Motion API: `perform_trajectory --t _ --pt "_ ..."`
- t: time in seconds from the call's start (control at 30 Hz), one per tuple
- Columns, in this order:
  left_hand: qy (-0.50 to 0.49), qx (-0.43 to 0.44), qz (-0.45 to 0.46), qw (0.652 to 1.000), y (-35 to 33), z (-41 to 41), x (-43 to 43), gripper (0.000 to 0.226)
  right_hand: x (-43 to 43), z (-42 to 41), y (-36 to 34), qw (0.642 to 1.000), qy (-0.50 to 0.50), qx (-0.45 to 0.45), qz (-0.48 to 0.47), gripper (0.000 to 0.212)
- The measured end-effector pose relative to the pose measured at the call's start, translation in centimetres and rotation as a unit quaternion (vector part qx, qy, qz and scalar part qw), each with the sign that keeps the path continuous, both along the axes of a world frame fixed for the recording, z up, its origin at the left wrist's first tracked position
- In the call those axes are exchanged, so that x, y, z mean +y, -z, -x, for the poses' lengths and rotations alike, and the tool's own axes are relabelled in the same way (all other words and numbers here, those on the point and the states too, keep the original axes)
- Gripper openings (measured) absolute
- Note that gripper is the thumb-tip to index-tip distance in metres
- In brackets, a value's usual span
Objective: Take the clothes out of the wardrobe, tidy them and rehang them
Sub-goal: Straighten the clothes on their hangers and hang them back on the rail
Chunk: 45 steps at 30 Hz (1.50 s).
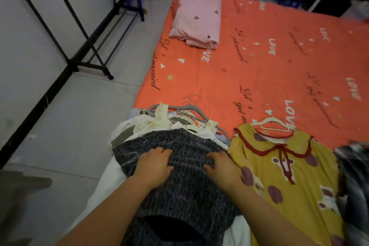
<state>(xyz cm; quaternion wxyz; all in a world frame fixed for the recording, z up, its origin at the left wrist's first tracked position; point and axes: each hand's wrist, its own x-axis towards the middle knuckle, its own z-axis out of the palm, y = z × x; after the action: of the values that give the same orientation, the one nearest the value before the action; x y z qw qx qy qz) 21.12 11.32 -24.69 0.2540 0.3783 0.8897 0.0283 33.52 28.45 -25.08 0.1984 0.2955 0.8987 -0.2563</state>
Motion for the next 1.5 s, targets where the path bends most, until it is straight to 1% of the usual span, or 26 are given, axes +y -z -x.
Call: perform_trajectory --t 0.13,0.23,0.33,0.43,0.53,0.7,0.8,0.97,1.07,1.17,1.27,1.4,1.5 --pt "0.000 -0.011 -0.006 1.000 2.7 2.6 0.9 0.057 1.0 2.3 2.6 1.000 0.015 -0.001 -0.006 0.040" --pt "-0.003 -0.010 -0.011 1.000 5.0 4.2 1.8 0.057 2.3 4.9 4.9 1.000 0.016 0.015 0.002 0.036" --pt "-0.006 0.002 -0.016 1.000 7.4 5.9 2.9 0.057 3.8 8.0 7.6 0.999 0.008 0.037 -0.013 0.030" --pt "-0.016 0.018 -0.030 0.999 10.0 7.4 4.2 0.060 5.1 11.0 10.4 0.998 0.003 0.050 -0.028 0.029" --pt "-0.020 0.020 -0.035 0.999 12.3 8.4 5.4 0.063 6.3 13.3 13.4 0.997 -0.030 0.038 -0.056 0.029" --pt "-0.027 0.010 -0.029 0.999 15.1 8.2 6.5 0.062 6.8 14.4 16.5 0.994 -0.049 0.007 -0.094 0.028" --pt "-0.038 0.017 -0.045 0.998 15.5 8.0 6.8 0.057 7.1 14.8 16.5 0.997 -0.030 0.010 -0.077 0.024" --pt "-0.069 0.058 -0.086 0.992 13.3 7.9 7.3 0.050 7.2 13.7 13.4 0.998 0.020 0.060 -0.027 0.016" --pt "-0.074 0.062 -0.100 0.990 10.8 7.6 7.5 0.047 6.7 11.9 10.2 0.992 0.071 0.102 0.022 0.013" --pt "-0.065 0.062 -0.131 0.987 7.8 7.3 7.0 0.039 6.0 10.2 6.3 0.981 0.106 0.156 0.038 0.013" --pt "-0.052 0.078 -0.192 0.977 4.2 7.1 5.8 0.030 5.0 8.7 1.9 0.971 0.124 0.203 0.025 0.015" --pt "-0.040 0.083 -0.277 0.957 -1.0 6.2 3.8 0.014 3.3 6.2 -4.5 0.957 0.154 0.246 -0.021 0.012" --pt "-0.010 0.102 -0.326 0.940 -4.9 5.4 2.5 0.010 1.7 4.0 -9.3 0.942 0.171 0.284 -0.059 0.012"
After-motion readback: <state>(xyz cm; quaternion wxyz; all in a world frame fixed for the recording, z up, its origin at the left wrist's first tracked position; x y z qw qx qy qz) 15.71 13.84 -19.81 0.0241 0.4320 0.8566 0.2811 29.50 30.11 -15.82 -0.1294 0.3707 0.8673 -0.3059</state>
